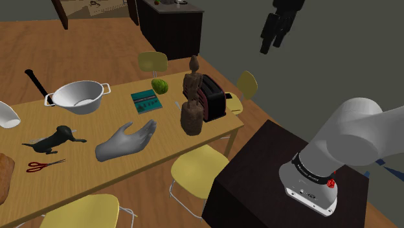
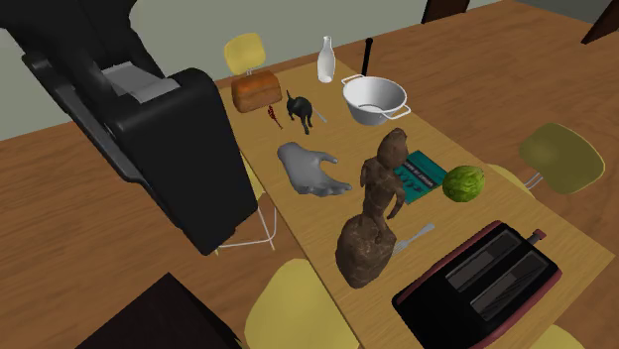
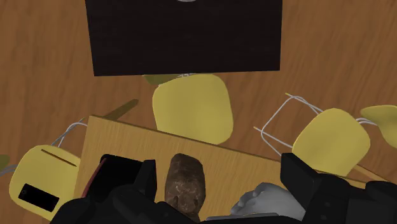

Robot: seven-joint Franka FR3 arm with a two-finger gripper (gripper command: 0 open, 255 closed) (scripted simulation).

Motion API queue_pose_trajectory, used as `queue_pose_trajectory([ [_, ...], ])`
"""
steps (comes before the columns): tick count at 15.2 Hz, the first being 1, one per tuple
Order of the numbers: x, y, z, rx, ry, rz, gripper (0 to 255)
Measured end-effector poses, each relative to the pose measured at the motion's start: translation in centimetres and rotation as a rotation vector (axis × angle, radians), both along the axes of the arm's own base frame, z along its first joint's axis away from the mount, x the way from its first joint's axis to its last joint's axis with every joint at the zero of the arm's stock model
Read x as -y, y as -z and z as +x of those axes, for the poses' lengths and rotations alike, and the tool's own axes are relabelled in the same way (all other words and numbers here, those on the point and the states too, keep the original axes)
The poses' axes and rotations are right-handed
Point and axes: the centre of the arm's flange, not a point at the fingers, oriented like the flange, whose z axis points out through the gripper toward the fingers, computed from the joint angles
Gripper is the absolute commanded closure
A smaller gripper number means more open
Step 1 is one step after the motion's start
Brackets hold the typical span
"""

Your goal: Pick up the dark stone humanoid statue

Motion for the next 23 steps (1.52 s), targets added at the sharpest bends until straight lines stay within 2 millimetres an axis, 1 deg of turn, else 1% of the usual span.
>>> queue_pose_trajectory([
  [1, 0.0, 0.0, 0.0, 0.000, 0.000, 0.000, 0],
  [3, 1.1, 0.9, 0.6, 0.008, -0.041, 0.009, 0],
  [6, 3.3, 3.0, 2.6, 0.028, -0.140, 0.029, 0],
  [8, 4.9, 4.9, 3.7, 0.042, -0.212, 0.043, 0],
  [13, 8.4, 8.9, 7.9, 0.079, -0.393, 0.078, 0],
  [17, 10.5, 11.9, 11.7, 0.108, -0.537, 0.106, 0],
  [19, 11.2, 13.6, 13.8, 0.123, -0.610, 0.120, 0],
  [21, 11.4, 14.8, 16.1, 0.138, -0.682, 0.133, 0],
  [23, 11.9, 16.3, 18.0, 0.152, -0.755, 0.147, 0],
])
